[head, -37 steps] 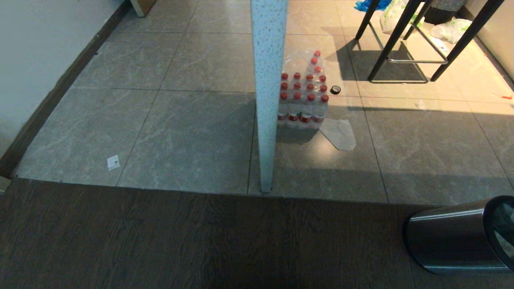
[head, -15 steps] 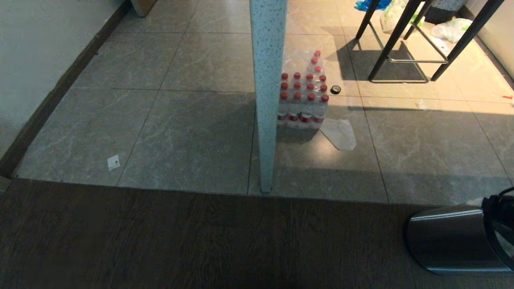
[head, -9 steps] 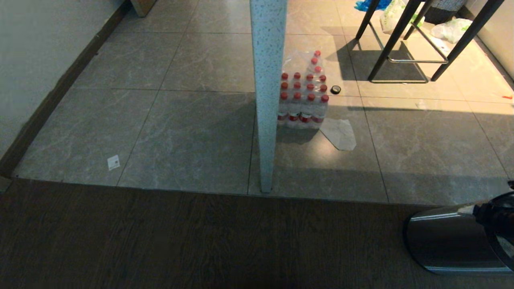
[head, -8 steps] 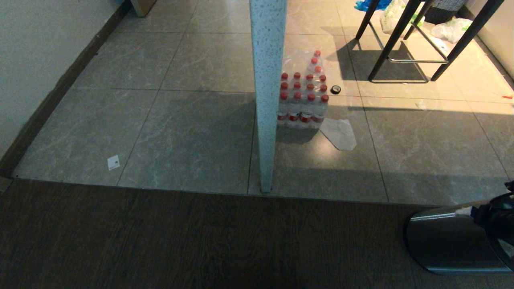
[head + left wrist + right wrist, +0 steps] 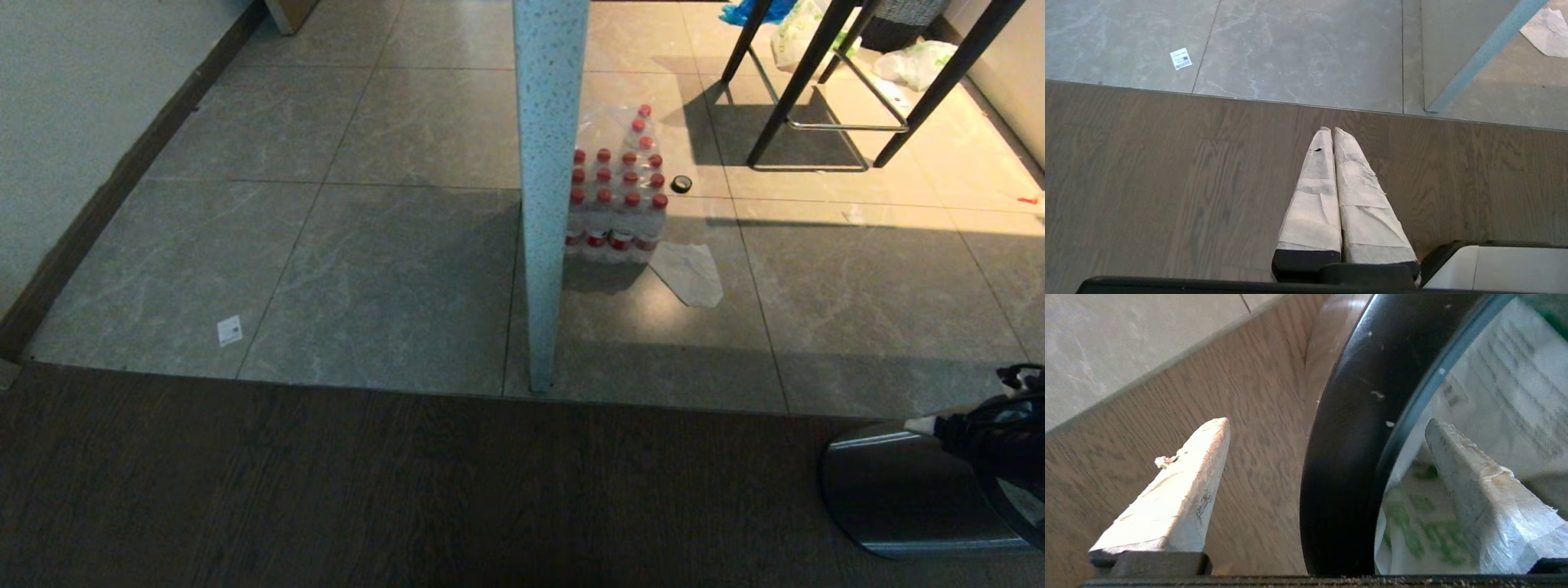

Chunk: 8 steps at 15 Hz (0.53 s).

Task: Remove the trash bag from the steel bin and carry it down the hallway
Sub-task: Place the outer trash can on the ground

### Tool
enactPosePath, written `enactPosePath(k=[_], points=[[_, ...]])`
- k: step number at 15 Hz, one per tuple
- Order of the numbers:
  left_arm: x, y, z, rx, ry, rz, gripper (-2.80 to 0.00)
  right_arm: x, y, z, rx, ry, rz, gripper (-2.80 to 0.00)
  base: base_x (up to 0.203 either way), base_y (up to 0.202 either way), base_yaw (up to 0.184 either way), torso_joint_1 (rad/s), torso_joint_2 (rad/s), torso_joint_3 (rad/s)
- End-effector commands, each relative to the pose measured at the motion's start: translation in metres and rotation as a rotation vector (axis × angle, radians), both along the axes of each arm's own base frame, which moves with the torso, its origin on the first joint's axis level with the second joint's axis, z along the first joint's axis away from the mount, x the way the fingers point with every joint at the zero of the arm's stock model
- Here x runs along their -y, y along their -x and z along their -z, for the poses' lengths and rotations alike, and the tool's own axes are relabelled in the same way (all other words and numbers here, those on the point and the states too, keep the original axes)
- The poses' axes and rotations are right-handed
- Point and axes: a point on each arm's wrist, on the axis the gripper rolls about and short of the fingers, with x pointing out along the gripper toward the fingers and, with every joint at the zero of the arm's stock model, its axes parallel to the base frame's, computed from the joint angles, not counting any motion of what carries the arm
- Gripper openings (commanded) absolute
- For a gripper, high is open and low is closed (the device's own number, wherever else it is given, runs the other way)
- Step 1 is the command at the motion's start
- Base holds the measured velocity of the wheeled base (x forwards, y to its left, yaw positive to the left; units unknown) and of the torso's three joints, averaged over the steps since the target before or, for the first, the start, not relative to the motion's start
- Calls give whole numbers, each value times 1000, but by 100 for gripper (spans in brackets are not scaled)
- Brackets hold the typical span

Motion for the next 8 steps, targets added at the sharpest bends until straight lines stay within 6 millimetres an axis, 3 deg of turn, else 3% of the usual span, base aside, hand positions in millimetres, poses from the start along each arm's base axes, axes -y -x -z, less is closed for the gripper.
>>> enactPosePath(k=[1,8], points=[[0,0,0,1,0,0,-280,3,-4,4,23,-6,-25,-280,0,0,0,0,0,0],[0,0,0,1,0,0,-280,13,3,-15,36,62,-29,-280,0,0,0,0,0,0]])
